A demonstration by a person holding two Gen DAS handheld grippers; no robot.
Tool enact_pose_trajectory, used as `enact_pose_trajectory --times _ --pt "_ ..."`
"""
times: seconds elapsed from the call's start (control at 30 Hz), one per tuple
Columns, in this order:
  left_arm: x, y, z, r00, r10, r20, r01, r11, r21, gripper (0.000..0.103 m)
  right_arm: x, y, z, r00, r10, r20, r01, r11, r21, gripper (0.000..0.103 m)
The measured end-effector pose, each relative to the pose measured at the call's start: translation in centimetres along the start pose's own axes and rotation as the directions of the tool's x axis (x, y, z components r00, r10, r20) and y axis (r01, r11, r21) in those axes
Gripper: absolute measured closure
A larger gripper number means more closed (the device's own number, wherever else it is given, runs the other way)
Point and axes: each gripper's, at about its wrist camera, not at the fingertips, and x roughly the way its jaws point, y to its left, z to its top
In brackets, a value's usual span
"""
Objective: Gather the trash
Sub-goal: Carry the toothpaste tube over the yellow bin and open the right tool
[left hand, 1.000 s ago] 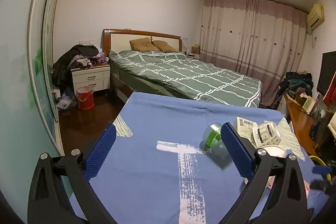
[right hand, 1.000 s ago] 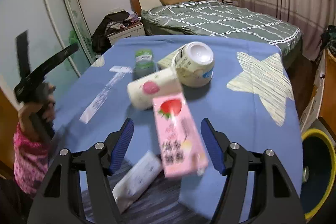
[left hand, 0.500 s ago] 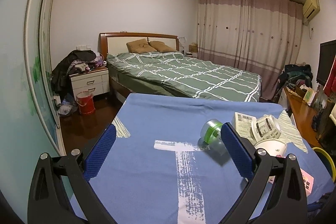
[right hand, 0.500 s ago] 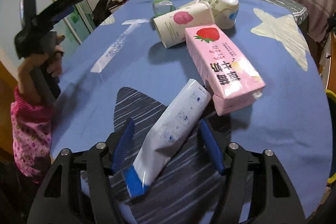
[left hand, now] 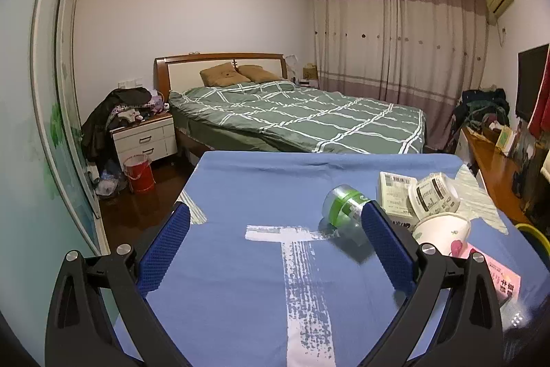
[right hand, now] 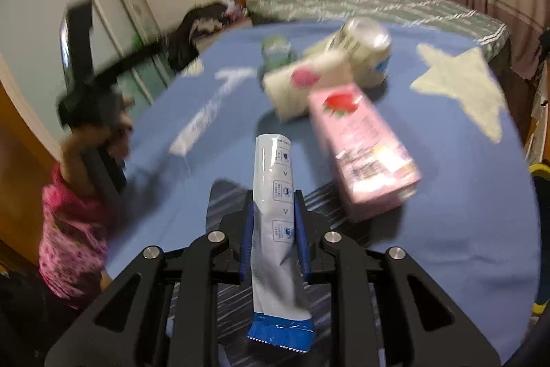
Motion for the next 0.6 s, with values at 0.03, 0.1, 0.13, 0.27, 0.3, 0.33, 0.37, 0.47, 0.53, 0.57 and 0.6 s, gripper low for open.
enact_pose_trajectory --times 0.03,0.1,0.13,0.27,0.3,0.33,0.37,0.47,0.53,0.57,0.6 --pt "0.0 -0.1 0.0 1.0 0.0 -0.001 0.0 1.0 0.006 0.005 -0.8 -0.4 0.3 1.0 -0.012 0.024 0.012 1.0 0.006 0.082" --pt "0.1 -0.4 -0.1 1.0 -0.004 -0.006 0.004 1.0 0.016 0.005 -2.9 -2.0 0.8 0.995 -0.061 0.08 0.059 0.998 0.034 0.083" --pt "0.2 -0.5 -0.1 1.0 -0.004 -0.008 0.004 1.0 0.021 0.005 -3.8 -3.0 1.1 0.99 -0.098 0.105 0.093 0.994 0.055 0.083" --pt "0.3 -1.0 -0.2 1.0 -0.009 -0.013 0.01 0.999 0.041 0.005 -6.7 -8.3 1.6 0.949 -0.273 0.157 0.246 0.954 0.174 0.083" --pt "0.3 -1.1 -0.2 1.0 -0.01 -0.014 0.01 0.999 0.045 0.005 -7.4 -10.0 1.6 0.931 -0.329 0.158 0.294 0.932 0.21 0.083" --pt "0.4 -1.3 -0.3 1.0 -0.01 -0.017 0.011 0.999 0.052 0.005 -7.9 -11.6 1.5 0.914 -0.376 0.15 0.335 0.911 0.242 0.083" --pt "0.5 -1.4 -0.4 1.0 -0.01 -0.019 0.011 0.998 0.056 0.005 -8.3 -13.0 1.3 0.897 -0.418 0.141 0.37 0.888 0.274 0.083" --pt "0.6 -1.6 -0.5 1.0 -0.013 -0.026 0.014 0.998 0.068 0.005 -9.5 -17.7 0.1 0.855 -0.509 0.099 0.443 0.816 0.371 0.083" --pt "0.8 -1.7 -0.6 0.999 -0.014 -0.03 0.016 0.997 0.074 0.005 -10.2 -20.2 -0.7 0.83 -0.552 0.073 0.476 0.772 0.421 0.083" --pt "0.9 -1.8 -0.6 0.999 -0.014 -0.033 0.017 0.997 0.078 0.005 -10.3 -21.1 -1.0 0.824 -0.564 0.063 0.484 0.757 0.438 0.084" --pt "1.0 -1.8 -0.6 0.999 -0.014 -0.036 0.017 0.997 0.081 0.005 -10.7 -22.3 -1.4 0.817 -0.574 0.054 0.49 0.74 0.46 0.084"
